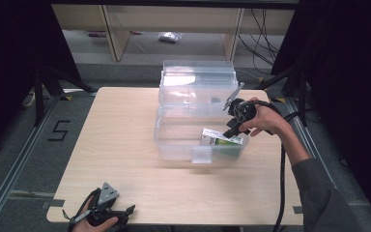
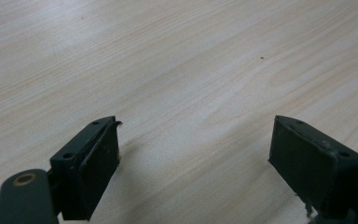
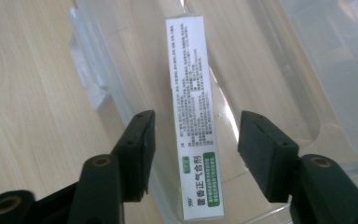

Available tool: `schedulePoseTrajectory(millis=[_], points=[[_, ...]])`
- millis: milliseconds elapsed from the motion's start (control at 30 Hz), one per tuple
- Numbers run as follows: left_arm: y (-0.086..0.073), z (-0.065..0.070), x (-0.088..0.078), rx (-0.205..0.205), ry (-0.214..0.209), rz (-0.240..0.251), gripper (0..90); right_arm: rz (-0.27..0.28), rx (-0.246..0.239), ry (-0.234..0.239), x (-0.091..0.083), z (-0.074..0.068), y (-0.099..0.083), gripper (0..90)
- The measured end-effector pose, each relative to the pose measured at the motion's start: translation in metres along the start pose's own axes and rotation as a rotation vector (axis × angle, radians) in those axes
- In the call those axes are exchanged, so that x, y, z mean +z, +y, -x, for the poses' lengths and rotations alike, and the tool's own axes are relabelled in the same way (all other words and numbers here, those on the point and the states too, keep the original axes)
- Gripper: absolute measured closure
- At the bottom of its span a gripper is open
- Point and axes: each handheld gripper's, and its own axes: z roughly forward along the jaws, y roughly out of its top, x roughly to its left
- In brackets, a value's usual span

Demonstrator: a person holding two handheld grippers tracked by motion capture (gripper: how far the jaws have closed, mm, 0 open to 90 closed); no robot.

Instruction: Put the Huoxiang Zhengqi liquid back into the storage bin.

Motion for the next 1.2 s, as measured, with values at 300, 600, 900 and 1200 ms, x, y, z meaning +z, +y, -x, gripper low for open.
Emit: schedulePoseTrajectory(millis=[300, 600, 900, 1200], points=[[0.0, 0.001, 0.001, -0.003, 0.01, 0.007, 15.4, 0.093, 0.085, -0.058, -0.012, -0.004, 0.0, 37.8], [0.0, 0.001, 0.0, -0.006, -0.001, 0.011, 15.3, 0.145, 0.129, -0.071, -0.013, -0.012, 0.001, 35.9], [0.0, 0.0, 0.0, 0.001, 0.001, 0.004, 15.3, 0.166, 0.153, -0.08, -0.008, -0.025, 0.0, 33.1], [0.0, 0.001, -0.001, 0.011, 0.003, 0.003, 15.3, 0.208, 0.158, -0.079, -0.004, -0.036, -0.001, 32.8]])
